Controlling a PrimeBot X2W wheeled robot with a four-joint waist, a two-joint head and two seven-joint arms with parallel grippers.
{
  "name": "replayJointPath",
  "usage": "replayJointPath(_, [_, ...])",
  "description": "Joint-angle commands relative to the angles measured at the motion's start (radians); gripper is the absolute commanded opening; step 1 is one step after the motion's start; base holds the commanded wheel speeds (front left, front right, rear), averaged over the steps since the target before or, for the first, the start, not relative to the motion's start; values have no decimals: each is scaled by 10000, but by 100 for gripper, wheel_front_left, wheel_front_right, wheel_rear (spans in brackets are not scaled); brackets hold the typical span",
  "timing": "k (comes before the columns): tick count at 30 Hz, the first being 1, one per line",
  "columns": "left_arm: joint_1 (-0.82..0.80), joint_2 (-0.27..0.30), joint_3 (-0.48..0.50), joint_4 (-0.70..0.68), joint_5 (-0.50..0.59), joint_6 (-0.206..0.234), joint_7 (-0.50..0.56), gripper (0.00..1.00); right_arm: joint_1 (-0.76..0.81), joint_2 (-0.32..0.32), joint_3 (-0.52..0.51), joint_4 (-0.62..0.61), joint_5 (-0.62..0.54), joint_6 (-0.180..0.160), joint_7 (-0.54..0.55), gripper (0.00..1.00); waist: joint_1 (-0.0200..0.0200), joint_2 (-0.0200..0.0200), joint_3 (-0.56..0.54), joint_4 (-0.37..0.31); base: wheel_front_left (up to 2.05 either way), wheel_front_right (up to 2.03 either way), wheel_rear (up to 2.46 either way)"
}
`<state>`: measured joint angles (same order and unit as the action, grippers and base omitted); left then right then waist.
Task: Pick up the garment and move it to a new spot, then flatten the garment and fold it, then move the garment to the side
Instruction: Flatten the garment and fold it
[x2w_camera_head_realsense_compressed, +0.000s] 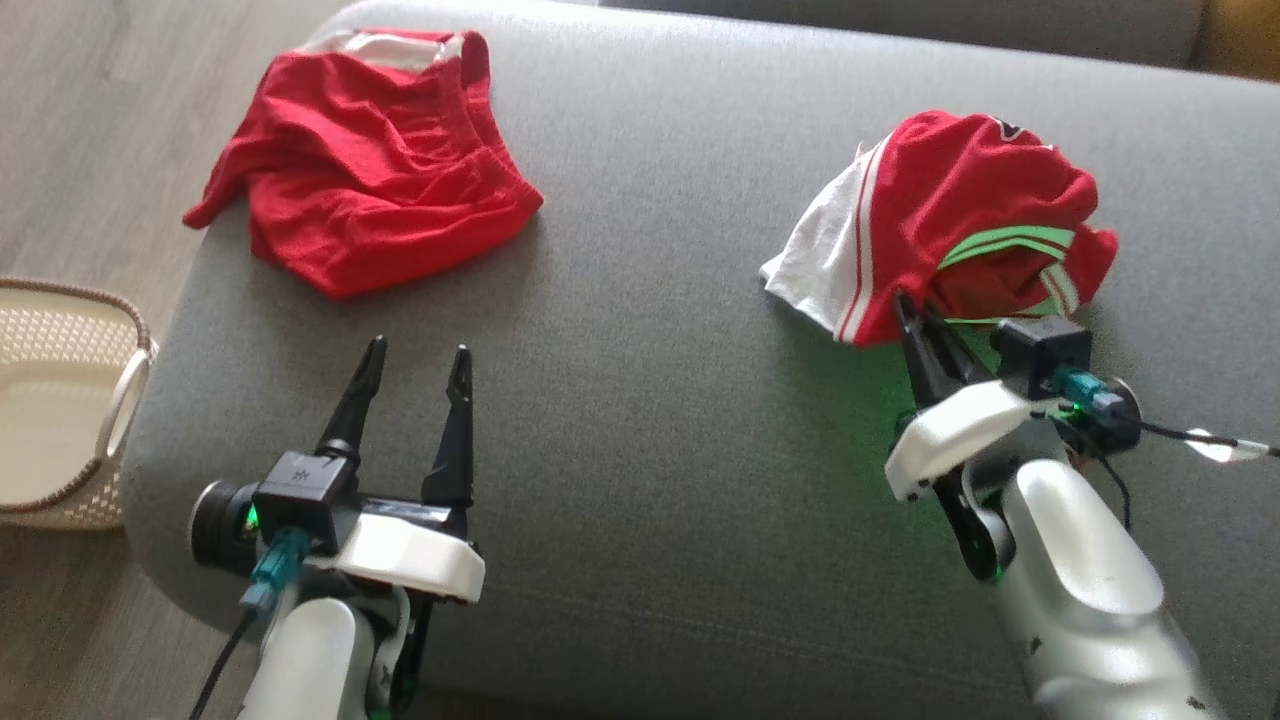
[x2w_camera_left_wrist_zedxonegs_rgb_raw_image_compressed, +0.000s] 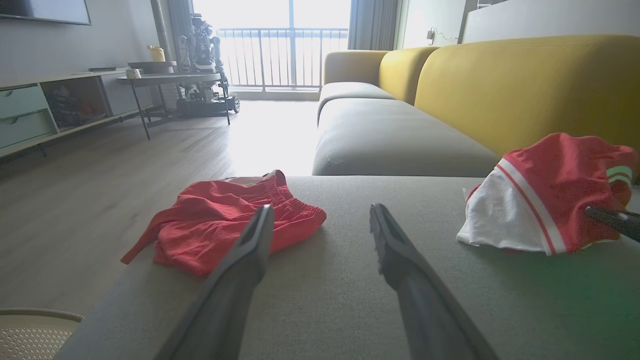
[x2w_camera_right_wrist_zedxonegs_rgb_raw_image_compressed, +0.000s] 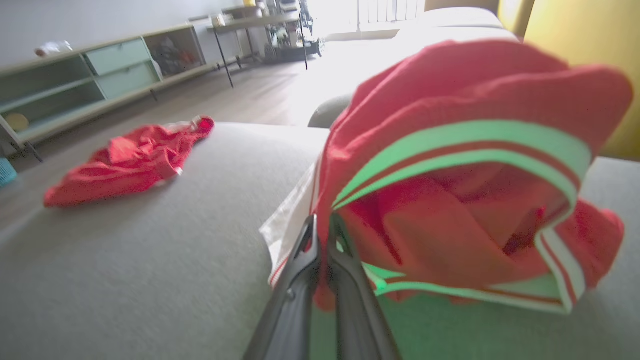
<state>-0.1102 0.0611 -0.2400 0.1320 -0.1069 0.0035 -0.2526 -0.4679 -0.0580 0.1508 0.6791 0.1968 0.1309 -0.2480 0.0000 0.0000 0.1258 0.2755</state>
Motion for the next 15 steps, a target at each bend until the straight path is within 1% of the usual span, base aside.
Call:
replayJointPath(1, [-208, 23, 417, -346, 7, -28, -91, 100, -587, 73, 354, -481, 199, -2, -119, 0, 0, 0, -225, -36, 0, 0, 0])
replayJointPath(6, [83, -12, 598, -332, -42, -103, -91, 100, -1924, 75, 1123, -1152, 496, -2, -31, 0, 0, 0, -812, -263, 0, 0, 0])
replayJointPath(9, [309, -31, 701, -355, -88, -142, -91, 100, -3221, 76, 1693, -1289, 808, -2, 332, 0, 0, 0, -1052, -438, 0, 0, 0])
replayJointPath(12, [414, -51, 718, -352, -103, -201, -91, 100, -4698, 76, 2216, -1278, 1276, -2, 461, 0, 0, 0, -1198, -515, 0, 0, 0])
replayJointPath(13, [440, -58, 726, -358, -127, -206, -91, 100, -5200, 76, 2306, -1216, 1260, -2, 408, 0, 0, 0, -1244, -528, 0, 0, 0])
replayJointPath(15, [483, -73, 754, -403, -201, -190, -91, 100, -6221, -1, 2526, -1075, 435, -2, 165, 0, 0, 0, -1268, -555, 0, 0, 0])
